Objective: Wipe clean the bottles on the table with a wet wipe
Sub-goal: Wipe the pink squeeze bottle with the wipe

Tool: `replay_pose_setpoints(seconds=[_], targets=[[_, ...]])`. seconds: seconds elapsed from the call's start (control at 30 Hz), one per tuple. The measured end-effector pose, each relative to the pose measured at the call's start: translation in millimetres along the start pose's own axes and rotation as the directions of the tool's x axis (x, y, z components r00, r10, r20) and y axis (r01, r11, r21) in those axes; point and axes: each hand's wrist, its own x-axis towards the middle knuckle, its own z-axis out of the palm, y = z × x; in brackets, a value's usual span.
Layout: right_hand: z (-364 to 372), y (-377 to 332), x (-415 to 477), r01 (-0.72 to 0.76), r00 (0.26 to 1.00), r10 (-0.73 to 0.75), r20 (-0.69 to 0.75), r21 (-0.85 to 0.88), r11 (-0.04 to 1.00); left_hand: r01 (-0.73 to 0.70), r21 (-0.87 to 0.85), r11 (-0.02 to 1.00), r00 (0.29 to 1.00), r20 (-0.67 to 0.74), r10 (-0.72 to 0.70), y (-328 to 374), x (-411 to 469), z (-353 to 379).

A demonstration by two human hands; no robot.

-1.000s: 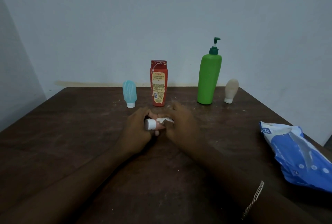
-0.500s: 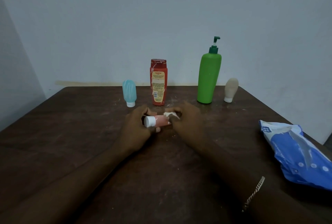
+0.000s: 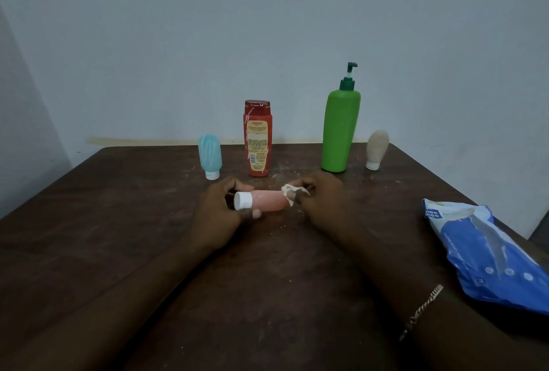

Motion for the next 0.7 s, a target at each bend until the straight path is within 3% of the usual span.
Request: replay_pose_setpoints(seconds=[0.1,0.2,0.33,0.43,0.5,0.6,0.7], targets=[[1.6,3.1,0.0,-0.091,0.995,0.081,0.060,0.185,0.978,0.045,-0.091,0.995,0.999,-0.002,-0.045,-0.5,0.8,-2.5],[7.3,-3.8,-2.4,-0.173,0.983,0.131,0.129,0.416,0.893,0.095,-0.294,0.951,0.995,-0.011,-0.102,2.1,-0.4,-8.0],[23.6,-17.8,-12.3,-0.227,0.962,0.105,0.251,0.528,0.819,0.170,-0.641,0.749,0.984,0.067,-0.166,6.7,-0.9,-7.5],[36.7,-26.5,-19.0,-0.253,0.949,0.074,0.307,0.599,0.759,0.119,-0.526,0.842,0.992,0.034,-0.119,7.7,0.0,-2.0],[34.1,-27.3,-17.2,-0.229,0.959,0.079,0.274,0.575,0.786,0.089,-0.437,0.895,0.995,0.008,-0.095,8.0,0.9,-3.0],[21.2,-22.4,-13.2,-0.119,0.990,0.075,0.120,0.414,0.903,0.068,-0.268,0.961,0.998,0.015,-0.066,8.8,2.1,-6.4],[12.0,-20.4,-13.0,-0.007,0.999,0.020,-0.036,0.312,0.950,0.059,-0.027,0.998,0.998,0.015,-0.059,4.7,4.0,-3.9]])
